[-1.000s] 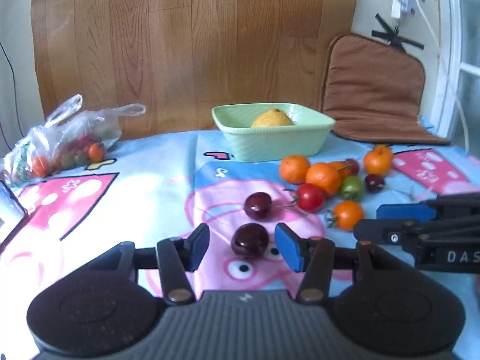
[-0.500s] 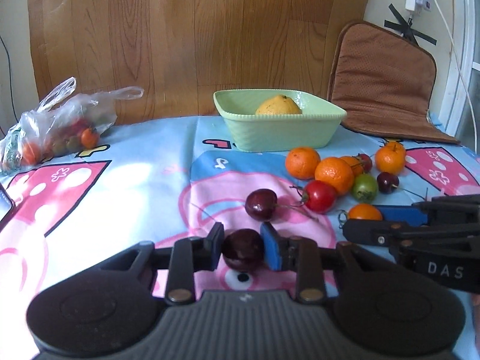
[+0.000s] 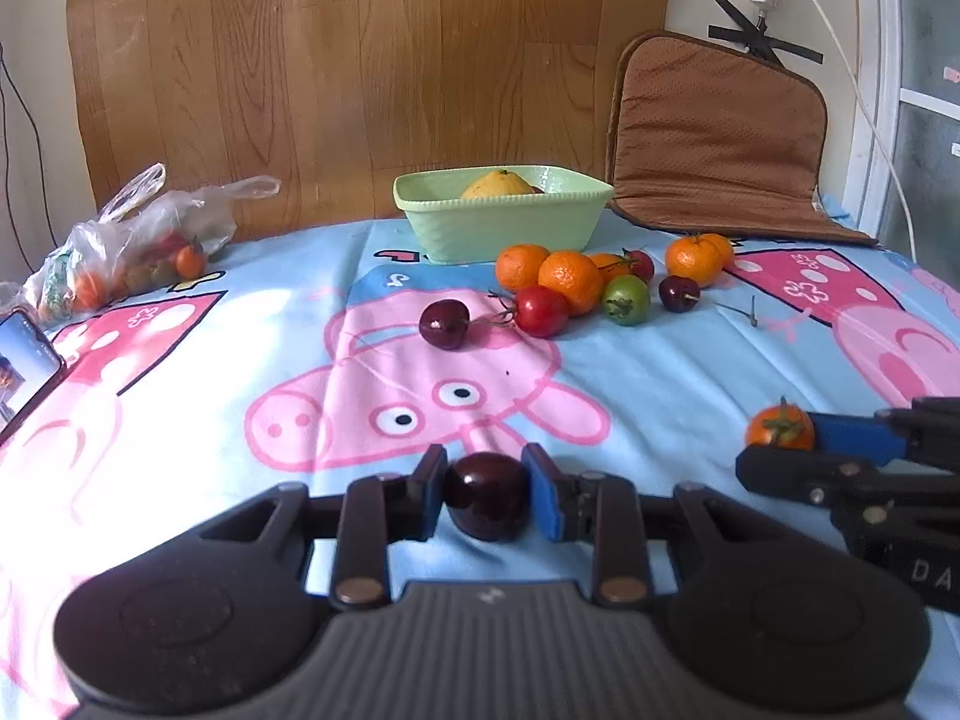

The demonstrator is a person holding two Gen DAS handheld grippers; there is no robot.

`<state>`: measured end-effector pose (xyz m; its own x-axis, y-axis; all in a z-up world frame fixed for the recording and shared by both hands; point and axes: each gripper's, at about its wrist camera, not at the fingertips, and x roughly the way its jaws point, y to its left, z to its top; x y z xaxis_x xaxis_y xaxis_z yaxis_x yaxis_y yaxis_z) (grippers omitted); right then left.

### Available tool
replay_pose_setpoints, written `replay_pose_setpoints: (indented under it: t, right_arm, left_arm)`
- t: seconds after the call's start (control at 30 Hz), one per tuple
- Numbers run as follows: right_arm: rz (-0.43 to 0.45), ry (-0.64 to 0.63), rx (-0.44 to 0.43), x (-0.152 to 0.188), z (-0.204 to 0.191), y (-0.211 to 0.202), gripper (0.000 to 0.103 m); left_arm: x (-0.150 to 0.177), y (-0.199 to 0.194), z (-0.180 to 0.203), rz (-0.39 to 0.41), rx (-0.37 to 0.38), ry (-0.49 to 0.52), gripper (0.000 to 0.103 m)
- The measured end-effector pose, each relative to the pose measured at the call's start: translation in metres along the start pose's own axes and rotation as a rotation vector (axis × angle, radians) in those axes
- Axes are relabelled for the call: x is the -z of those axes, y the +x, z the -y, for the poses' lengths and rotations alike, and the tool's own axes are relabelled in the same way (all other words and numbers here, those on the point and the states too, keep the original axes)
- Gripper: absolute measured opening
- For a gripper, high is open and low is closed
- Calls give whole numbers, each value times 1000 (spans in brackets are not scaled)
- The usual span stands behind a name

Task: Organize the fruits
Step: 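Grasp a dark red cherry with the left tool while the right tool approaches an orange tomato, then close the right tool on the orange cherry tomato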

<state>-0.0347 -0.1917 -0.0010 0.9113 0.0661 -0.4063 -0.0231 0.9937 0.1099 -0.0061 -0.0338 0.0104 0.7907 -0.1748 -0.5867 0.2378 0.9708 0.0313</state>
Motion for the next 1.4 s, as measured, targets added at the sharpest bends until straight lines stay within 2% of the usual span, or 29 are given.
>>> replay_pose_setpoints:
  t: [0.23, 0.53, 0.6, 0.67, 0.73, 0.8, 1.1, 1.23, 1.4]
  right_arm:
    - [-9, 35, -9, 2, 4, 2, 33]
    - [-15, 11, 3, 5, 0, 2, 34]
    - [-17, 7, 5, 5, -1, 2, 34]
    - [-18, -1, 4, 5, -2, 2, 36]
    - [-20, -8, 1, 5, -2, 2, 37]
    - [-23, -19, -7, 4, -3, 3, 45]
    - [-22, -37, 11, 5, -7, 2, 46]
    - [-25, -73, 17, 7, -11, 0, 51]
    - [-29, -116, 27, 12, -15, -3, 52]
  left_arm:
    - [1, 0, -2, 4, -6, -9, 30]
    - [2, -2, -7, 9, 2, -30, 31]
    - [4, -8, -15, 32, 18, -65, 32]
    - [7, -17, -22, 71, 21, -85, 38]
    - [10, -22, -24, 87, 12, -66, 40]
    - [12, -24, -22, 92, 12, -40, 40]
    - [9, -13, -13, 36, 7, 2, 40]
    - [8, -12, -14, 30, 9, -8, 40]
    - [7, -13, -8, 46, 8, 12, 40]
